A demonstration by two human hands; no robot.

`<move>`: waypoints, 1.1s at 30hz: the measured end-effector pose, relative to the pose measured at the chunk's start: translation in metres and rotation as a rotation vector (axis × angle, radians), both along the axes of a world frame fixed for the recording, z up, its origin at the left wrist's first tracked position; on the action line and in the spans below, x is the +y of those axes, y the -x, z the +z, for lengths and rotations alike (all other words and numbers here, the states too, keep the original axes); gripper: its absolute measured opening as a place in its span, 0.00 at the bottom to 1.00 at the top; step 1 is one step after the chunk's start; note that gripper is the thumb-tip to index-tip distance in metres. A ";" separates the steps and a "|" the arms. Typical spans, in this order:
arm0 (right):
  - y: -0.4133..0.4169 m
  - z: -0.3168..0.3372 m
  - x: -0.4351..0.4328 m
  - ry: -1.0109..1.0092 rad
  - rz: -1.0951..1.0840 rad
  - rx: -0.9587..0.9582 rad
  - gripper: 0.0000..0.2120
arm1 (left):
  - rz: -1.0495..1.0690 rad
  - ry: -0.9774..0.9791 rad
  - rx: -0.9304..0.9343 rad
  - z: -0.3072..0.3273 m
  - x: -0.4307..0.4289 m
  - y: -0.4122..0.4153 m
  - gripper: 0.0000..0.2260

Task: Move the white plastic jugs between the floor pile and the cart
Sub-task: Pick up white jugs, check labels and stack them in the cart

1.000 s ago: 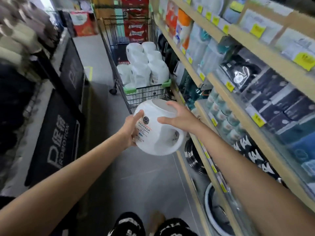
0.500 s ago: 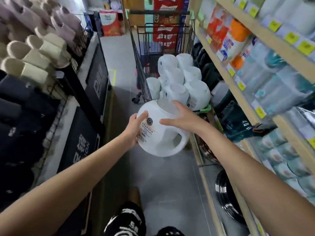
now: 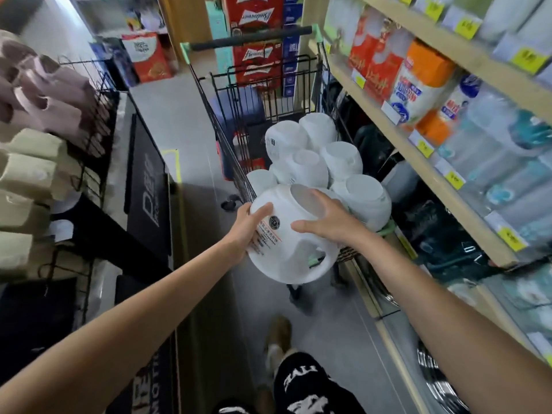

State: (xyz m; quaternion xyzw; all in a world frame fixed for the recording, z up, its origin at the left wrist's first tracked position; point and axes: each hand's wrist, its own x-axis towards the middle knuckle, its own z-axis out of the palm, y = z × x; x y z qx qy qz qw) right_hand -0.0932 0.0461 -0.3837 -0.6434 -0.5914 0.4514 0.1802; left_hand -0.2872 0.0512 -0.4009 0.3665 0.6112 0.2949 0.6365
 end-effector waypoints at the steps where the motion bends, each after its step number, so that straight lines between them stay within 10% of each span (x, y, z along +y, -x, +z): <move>1: -0.002 -0.002 0.015 -0.020 -0.016 0.009 0.46 | -0.010 -0.009 -0.001 -0.002 0.018 -0.001 0.26; 21: 0.028 -0.037 0.255 -0.016 -0.261 -0.025 0.56 | -0.186 0.010 0.125 -0.042 0.302 0.015 0.24; 27: 0.064 -0.056 0.299 -0.068 -0.301 -0.249 0.45 | -0.403 -0.079 0.212 -0.044 0.383 0.018 0.47; 33: 0.104 -0.083 0.344 -0.033 -0.332 -0.458 0.45 | -0.706 -0.050 0.312 -0.067 0.447 0.028 0.35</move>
